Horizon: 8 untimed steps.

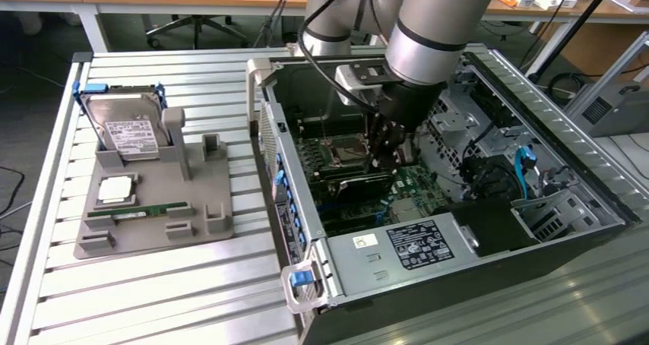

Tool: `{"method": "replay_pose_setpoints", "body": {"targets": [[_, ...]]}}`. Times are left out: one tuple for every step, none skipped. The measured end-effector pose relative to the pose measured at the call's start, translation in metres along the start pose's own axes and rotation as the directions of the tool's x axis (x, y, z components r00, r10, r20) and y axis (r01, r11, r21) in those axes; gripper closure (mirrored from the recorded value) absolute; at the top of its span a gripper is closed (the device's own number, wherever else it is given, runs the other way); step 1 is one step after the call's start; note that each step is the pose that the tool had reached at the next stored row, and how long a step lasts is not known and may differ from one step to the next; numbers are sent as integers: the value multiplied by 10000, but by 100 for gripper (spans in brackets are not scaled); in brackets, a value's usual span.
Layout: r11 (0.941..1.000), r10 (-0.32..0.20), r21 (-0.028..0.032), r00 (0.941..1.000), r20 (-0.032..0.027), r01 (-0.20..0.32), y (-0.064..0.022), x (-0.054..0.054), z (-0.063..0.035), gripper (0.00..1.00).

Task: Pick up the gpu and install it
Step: 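Press down on the gpu until it lock into place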

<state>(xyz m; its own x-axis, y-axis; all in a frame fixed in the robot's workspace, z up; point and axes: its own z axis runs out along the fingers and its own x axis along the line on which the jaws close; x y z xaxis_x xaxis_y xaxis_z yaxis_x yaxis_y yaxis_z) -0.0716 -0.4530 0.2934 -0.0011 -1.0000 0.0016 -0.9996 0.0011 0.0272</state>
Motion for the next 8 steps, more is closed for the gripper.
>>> {"method": "replay_pose_setpoints", "body": {"targets": [[10000, 2, 17, 10000, 0, -2, 55, 0, 2, 89], [10000, 0, 28, 10000, 0, 0, 98, 0, 4, 89], [10000, 1, 39, 10000, -1, -1, 143, 0, 6, 89], [10000, 1, 47, 10000, 0, -1, 184, 0, 8, 89], [10000, 1, 57, 10000, 1, -1, 232, 0, 11, 89], [10000, 1, 64, 10000, 0, -1, 279, 0, 16, 89], [10000, 1, 66, 10000, 2, -1, 310, 0, 26, 89], [10000, 1, 68, 10000, 3, -1, 329, -1, 40, 89]]}}
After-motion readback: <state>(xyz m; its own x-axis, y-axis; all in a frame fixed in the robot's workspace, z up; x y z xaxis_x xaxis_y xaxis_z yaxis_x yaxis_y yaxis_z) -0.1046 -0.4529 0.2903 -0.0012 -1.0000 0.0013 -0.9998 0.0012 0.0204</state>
